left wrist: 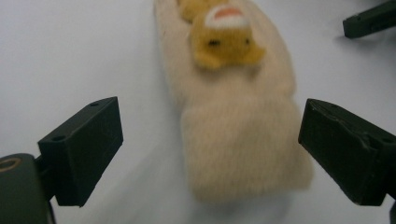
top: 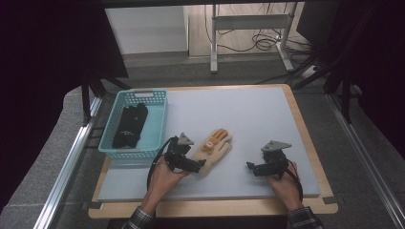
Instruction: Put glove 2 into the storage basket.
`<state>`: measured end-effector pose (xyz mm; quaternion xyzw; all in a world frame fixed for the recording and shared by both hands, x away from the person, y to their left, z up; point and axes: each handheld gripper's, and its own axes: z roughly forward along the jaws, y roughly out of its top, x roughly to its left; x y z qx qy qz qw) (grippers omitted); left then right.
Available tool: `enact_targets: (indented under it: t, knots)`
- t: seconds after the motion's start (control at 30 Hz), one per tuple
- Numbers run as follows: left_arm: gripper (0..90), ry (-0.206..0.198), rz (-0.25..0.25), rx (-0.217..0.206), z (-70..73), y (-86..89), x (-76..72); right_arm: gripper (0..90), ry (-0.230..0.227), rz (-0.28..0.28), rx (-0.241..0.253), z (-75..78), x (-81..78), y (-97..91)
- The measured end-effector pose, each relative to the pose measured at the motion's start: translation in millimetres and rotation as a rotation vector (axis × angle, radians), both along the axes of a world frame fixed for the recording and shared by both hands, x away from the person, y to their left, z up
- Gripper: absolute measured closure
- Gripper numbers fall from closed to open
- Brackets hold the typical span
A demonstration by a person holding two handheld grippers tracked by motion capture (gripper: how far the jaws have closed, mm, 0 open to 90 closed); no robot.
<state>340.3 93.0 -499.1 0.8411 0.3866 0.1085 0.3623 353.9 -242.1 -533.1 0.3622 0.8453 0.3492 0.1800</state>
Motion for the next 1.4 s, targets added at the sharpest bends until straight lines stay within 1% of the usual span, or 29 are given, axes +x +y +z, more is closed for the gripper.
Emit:
enact_targets:
  t: [0.2, 0.3, 0.4, 0.5, 0.57, 0.63, 0.7, 0.73, 0.87, 1.0, 1.07, 1.1, 1.2, 1.33, 1.4]
  knots:
    - [7.1, 0.021, -0.021, 0.033, -3.8, -22.3, 19.4, 12.1, 0.0, 0.0, 0.0, 0.0, 0.0, 0.0]
    - [7.1, 0.044, -0.028, 0.033, -7.9, -31.8, 26.9, 12.1, 0.0, 0.0, -0.001, 0.0, -0.1, 0.0]
    - [7.1, 0.062, -0.035, 0.054, -14.6, -40.5, 32.8, 12.1, 0.0, 0.0, 0.0, 0.0, 0.0, 0.0]
    - [7.1, 0.084, -0.042, 0.075, -20.6, -45.5, 36.2, 12.1, 0.0, 0.0, 0.0, 0.0, 0.0, 0.0]
    - [7.2, 0.092, -0.046, 0.084, -24.4, -49.0, 36.2, 12.0, 0.0, 0.0, 0.0, 0.0, 0.0, 0.0]
    - [7.6, 0.097, -0.054, 0.112, -28.9, -53.6, 35.0, 12.0, 0.0, 0.0, 0.0, 0.0, 0.0, 0.0]
    - [7.8, 0.066, -0.047, 0.149, -30.6, -58.2, 31.3, 12.1, 0.0, -0.001, 0.0, 0.0, -0.1, 0.0]
    - [8.5, 0.067, -0.04, 0.149, -29.5, -58.9, 30.2, 12.0, 0.0, -0.001, 0.0, 0.0, -0.1, 0.1]
    - [19.4, 0.069, -0.028, 0.151, -26.5, -57.7, 29.5, 12.1, 0.0, -0.001, -0.001, 0.0, -0.1, 0.1]
    - [38.2, 0.076, -0.03, 0.157, -22.5, -57.0, 29.3, 12.1, 0.0, 0.0, -0.001, -0.1, -0.1, 0.1]
    - [47.2, 0.088, -0.046, 0.171, -19.7, -59.4, 29.3, 12.1, 0.0, 0.0, -0.002, -0.1, -0.1, 0.1]
    - [50.2, 0.09, -0.049, 0.176, -19.1, -60.4, 29.2, 12.1, 0.0, -0.001, -0.002, -0.1, -0.1, 0.1]
    - [54.8, 0.079, -0.067, 0.189, -17.8, -62.7, 27.9, 12.1, -0.001, -0.002, -0.002, -0.1, -0.2, 0.2]
    - [56.2, 0.082, -0.075, 0.169, -15.3, -58.4, 30.6, 12.1, 0.0, -0.002, -0.001, -0.1, -0.1, 0.3]
    - [56.3, 0.074, -0.068, 0.162, -11.9, -55.8, 32.2, 12.1, 0.0, -0.001, -0.001, -0.1, -0.1, 0.1]
